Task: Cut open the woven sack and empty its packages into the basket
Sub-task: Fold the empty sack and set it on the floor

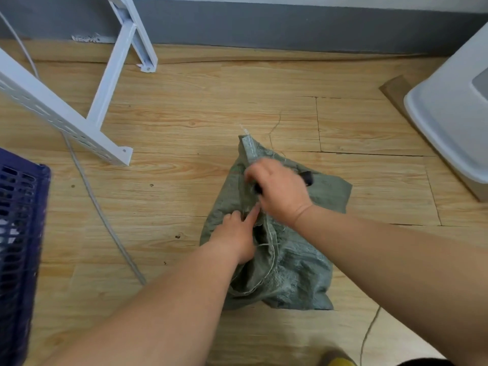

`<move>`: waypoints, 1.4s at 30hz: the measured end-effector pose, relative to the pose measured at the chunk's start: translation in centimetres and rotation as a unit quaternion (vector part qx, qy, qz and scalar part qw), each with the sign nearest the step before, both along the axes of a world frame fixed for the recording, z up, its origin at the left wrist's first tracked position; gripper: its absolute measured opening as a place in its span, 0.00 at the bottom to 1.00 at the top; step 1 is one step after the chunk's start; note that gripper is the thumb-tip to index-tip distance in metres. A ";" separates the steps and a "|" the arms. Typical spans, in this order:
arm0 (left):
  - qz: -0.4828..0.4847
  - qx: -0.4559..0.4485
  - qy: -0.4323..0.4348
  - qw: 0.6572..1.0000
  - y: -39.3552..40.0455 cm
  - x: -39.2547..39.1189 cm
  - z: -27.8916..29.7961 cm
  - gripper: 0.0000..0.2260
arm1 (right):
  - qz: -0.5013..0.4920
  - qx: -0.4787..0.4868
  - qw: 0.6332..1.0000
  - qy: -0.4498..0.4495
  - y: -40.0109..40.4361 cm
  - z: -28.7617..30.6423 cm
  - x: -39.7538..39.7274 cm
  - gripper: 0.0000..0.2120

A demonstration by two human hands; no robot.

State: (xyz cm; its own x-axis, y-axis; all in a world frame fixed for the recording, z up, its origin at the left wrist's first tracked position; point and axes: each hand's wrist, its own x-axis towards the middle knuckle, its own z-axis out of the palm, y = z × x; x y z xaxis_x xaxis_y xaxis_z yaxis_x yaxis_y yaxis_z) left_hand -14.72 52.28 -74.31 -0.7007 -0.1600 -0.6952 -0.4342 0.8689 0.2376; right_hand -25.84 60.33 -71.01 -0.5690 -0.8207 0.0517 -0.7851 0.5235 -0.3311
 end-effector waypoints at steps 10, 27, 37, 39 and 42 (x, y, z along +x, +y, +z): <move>-0.063 -0.003 0.117 0.991 2.4 3.5 0.8 0.35 | -0.049 0.337 0.908 -0.243 2.1 -6.4 -2.4 0.37; 0.415 0.158 -0.079 0.893 -2.3 3.5 0.1 0.54 | -0.027 0.331 0.914 -0.232 2.4 -6.6 -1.7 0.39; 0.457 -0.049 0.145 0.876 -3.0 2.6 2.0 0.13 | -0.161 0.111 0.969 -0.152 -1.3 -4.0 0.2 0.22; 0.442 -0.105 0.177 0.873 -4.2 2.4 2.8 0.14 | -0.239 -0.018 0.931 -0.276 -3.3 -2.1 0.6 0.12; 0.376 -0.148 0.186 0.896 -4.5 2.1 3.7 0.19 | -0.277 -0.063 0.757 -0.589 -5.3 -0.8 2.3 0.07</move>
